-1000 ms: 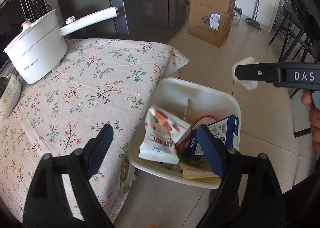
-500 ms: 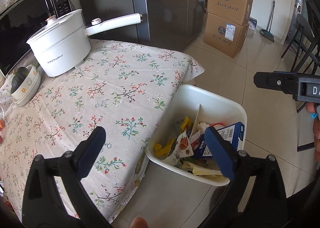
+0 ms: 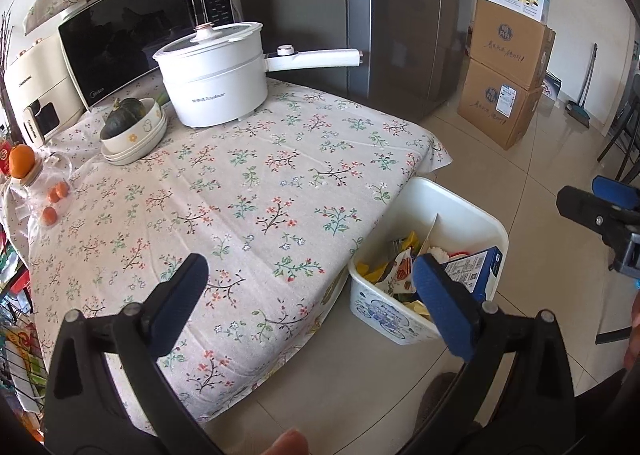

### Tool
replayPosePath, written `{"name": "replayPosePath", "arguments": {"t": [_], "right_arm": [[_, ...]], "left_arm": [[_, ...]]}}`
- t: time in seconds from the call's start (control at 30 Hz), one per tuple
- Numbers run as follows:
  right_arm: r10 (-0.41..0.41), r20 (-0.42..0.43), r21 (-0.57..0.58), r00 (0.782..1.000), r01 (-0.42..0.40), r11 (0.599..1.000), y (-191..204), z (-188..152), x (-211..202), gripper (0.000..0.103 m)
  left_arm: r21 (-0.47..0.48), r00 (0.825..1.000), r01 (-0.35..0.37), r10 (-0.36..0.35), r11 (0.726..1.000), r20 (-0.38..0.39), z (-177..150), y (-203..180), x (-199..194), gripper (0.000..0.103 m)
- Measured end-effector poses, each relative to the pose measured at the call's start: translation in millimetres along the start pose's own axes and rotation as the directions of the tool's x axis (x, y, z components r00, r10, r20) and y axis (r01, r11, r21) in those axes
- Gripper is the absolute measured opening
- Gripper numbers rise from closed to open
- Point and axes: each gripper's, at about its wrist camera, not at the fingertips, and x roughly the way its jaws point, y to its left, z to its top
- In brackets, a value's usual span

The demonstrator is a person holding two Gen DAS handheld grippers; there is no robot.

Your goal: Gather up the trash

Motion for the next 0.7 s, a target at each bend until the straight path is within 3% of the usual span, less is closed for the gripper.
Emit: {"name": "replayPosePath", "arguments": {"t": [0.47, 0.7], "right_arm": [[-0.041, 0.120, -0.112, 0.992, 0.054, 0.992, 51, -28, -47, 0.094], [-0.051, 0.125, -0.134, 0.991, 0.068, 0.989, 58, -34, -49, 0.094]], "left_arm": [[-0.067, 0.991, -0.076, 0.083, 0.995, 0.106, -30, 22, -55, 0.102], [-0.078, 0.986, -0.098, 0.107, 0.992, 0.130, -40, 23, -69, 0.102]]}}
